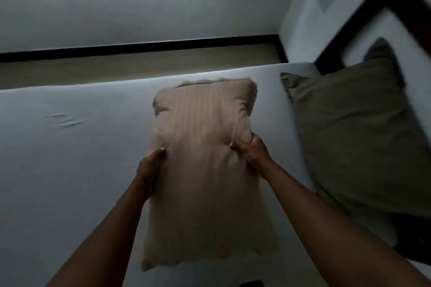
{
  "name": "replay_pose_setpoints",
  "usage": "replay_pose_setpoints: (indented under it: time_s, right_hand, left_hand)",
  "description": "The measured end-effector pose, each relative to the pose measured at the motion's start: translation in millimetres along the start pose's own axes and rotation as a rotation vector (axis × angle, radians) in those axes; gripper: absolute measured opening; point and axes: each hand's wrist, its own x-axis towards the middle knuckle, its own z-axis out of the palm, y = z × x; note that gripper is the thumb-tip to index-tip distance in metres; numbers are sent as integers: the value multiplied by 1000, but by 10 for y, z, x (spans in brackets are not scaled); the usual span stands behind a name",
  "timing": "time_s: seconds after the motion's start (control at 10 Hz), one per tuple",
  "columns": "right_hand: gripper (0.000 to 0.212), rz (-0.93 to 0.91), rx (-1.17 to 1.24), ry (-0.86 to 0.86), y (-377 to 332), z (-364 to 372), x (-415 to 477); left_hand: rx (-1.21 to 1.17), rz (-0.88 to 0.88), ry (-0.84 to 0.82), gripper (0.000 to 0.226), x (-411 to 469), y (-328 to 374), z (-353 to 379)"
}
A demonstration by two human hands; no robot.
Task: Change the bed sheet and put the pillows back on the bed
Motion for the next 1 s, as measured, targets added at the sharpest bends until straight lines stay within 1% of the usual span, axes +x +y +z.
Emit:
replay_pose_setpoints:
  time_s: [0.1,0.2,0.3,0.4,0.5,0.6,0.7,0.8,0.9,1.0]
  right_hand:
    - [57,-35,-56,157,107,-952,301]
    - [70,-55,-80,314,223,-1819,548]
    - [82,-90,-126,393,308,-2617,743]
    - [78,-167,-258,477,449,-3298,898]
    - [89,-87,-533,465,824,-3558,1035]
    - [98,-68,-824,355,1435,-3503,1086]
    - [99,-94,-867,421,1829,-3412,1047]
    - [98,-92,-857,482,1795,-3337,1010]
    - [95,-140,-896,499,1643,-3304,895]
    - [88,-184,-915,518,1516,-3138,648]
  left_hand:
    - [-2,87,-96,51,-151,223,1159]
    - [11,130,-160,62,-274,338,2216]
    - [0,121,-206,72,-306,375,3102]
    - [99,90,-188,80,-313,289,3892]
    - [413,186,-213,80,-346,45,4450]
    - [711,323,-400,84,-531,-196,4864]
    - [793,304,-558,90,-644,-359,5079]
    - [927,273,-513,90,-572,-312,4987]
    - [1178,354,-415,85,-561,-187,4661]
    - [1433,485,-327,84,-646,-19,4135]
